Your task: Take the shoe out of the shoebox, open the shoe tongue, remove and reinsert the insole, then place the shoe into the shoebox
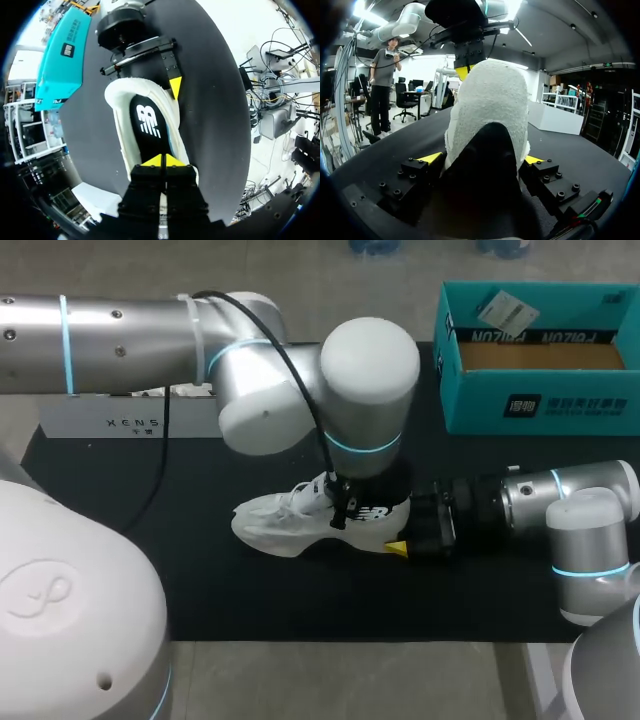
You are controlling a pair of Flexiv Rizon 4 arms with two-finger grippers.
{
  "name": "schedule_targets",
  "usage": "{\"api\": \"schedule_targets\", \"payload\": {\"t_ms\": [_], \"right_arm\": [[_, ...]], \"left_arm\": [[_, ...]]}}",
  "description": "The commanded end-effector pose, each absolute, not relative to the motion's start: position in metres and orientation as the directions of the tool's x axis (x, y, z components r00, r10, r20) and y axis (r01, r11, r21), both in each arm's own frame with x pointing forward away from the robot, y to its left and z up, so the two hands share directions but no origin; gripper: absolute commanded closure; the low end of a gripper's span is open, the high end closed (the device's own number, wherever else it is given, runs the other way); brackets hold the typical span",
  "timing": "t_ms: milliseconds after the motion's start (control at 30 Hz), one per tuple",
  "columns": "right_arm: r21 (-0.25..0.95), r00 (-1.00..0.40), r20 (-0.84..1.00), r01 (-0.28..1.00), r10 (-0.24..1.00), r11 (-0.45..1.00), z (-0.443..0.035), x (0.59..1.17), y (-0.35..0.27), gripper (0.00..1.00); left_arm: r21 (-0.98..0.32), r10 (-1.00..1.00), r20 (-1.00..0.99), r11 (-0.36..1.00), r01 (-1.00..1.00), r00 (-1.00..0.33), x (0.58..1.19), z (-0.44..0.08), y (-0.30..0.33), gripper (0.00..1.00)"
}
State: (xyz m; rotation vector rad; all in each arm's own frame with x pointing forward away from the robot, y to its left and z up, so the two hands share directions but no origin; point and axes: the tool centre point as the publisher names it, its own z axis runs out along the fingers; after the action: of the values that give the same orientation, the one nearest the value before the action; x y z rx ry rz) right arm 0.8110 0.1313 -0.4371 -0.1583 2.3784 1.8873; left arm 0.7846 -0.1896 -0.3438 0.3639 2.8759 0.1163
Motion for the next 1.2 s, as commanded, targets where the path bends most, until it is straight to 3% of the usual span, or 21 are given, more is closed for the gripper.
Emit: {"api": "schedule_targets", "payload": {"t_ms": [33,1033,1067,1133,1200], "right_arm": [[0.963,-0.99,-0.143,-0.143,-0.019,0.228,-0.445,0.81,0.135,1.0],[0.963,-0.99,-0.143,-0.143,-0.019,0.228,-0.445,0.81,0.135,1.0],[0.963,-0.99,-0.143,-0.143,-0.019,0.228,-0.445,0.81,0.135,1.0],[0.963,-0.99,-0.143,-0.143,-0.019,0.228,-0.445,0.81,0.135,1.0],[0.963,-0.99,-0.143,-0.143,-0.019,0.228,-0.445,0.81,0.135,1.0]], "left_arm": [[0.171,0.269,-0.123,0.954,0.247,-0.955,0.787,-0.339,-0.199,1.0],[0.086,0.216,0.029,0.972,0.218,-0.976,0.786,-0.364,-0.193,1.0],[0.086,0.215,0.029,0.973,0.216,-0.976,0.786,-0.364,-0.192,0.97],[0.083,0.218,0.031,0.972,0.22,-0.975,0.786,-0.365,-0.192,0.78],[0.08,0.219,0.032,0.972,0.221,-0.975,0.786,-0.366,-0.192,0.76]]}}
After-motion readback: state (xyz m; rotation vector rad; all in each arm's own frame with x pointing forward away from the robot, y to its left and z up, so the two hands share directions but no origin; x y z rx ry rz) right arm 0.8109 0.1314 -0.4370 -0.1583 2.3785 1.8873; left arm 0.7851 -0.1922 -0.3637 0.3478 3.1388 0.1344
